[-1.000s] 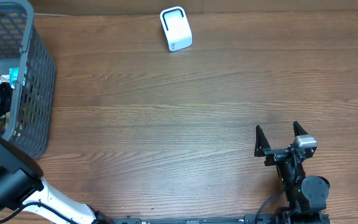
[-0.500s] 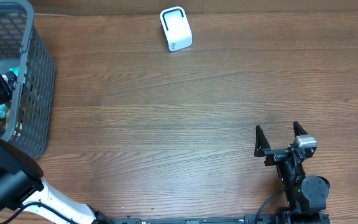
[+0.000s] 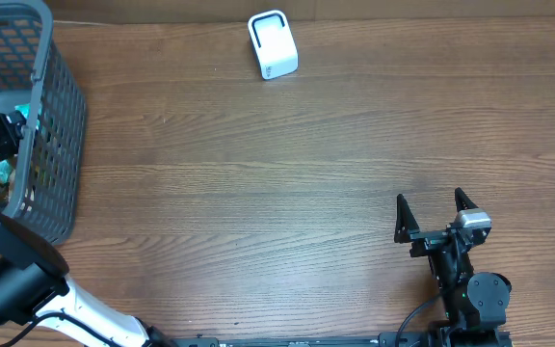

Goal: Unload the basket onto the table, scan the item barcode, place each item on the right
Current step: 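Lower the left gripper into the basket and grasp the yellow soap bottle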

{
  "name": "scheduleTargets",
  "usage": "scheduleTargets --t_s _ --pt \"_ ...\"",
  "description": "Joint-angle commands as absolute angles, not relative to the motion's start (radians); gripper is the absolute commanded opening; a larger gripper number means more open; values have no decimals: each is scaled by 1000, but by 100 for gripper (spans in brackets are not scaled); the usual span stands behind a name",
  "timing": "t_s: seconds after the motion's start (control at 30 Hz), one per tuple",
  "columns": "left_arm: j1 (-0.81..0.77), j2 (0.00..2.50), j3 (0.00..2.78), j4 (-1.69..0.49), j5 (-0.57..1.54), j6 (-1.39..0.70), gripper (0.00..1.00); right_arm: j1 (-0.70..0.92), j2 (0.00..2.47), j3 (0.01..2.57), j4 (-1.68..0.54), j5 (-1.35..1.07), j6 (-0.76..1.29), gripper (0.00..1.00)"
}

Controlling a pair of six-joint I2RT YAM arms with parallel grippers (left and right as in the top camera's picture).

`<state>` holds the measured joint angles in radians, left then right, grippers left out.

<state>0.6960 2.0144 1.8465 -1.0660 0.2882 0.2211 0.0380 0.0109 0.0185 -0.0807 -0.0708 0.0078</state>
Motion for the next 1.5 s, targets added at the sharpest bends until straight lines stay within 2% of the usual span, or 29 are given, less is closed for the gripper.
scheduleTargets --t_s 0.0,0.1,0.33,0.53,0.73,0.9,1.13,1.47 --pt "677 1991 1839 -1060 265 248 84 33 3 8 -77 -68 12 100" --pt "672 1991 1839 -1064 212 247 79 33 3 8 -77 -68 12 100" --pt "672 1991 1813 -1060 198 245 81 33 3 8 -77 -68 12 100" --pt "672 1991 1809 -1058 199 244 73 33 3 8 -77 -68 12 100" --pt "672 1991 1808 -1058 198 244 71 33 3 8 -77 -68 12 100" --pt "672 1992 1808 -1057 199 244 65 33 3 8 -77 -68 12 100" --pt "672 1991 1808 -1058 199 244 45 33 3 8 -77 -68 12 100" --pt "672 1962 1840 -1066 171 207 38 33 3 8 -77 -68 12 100"
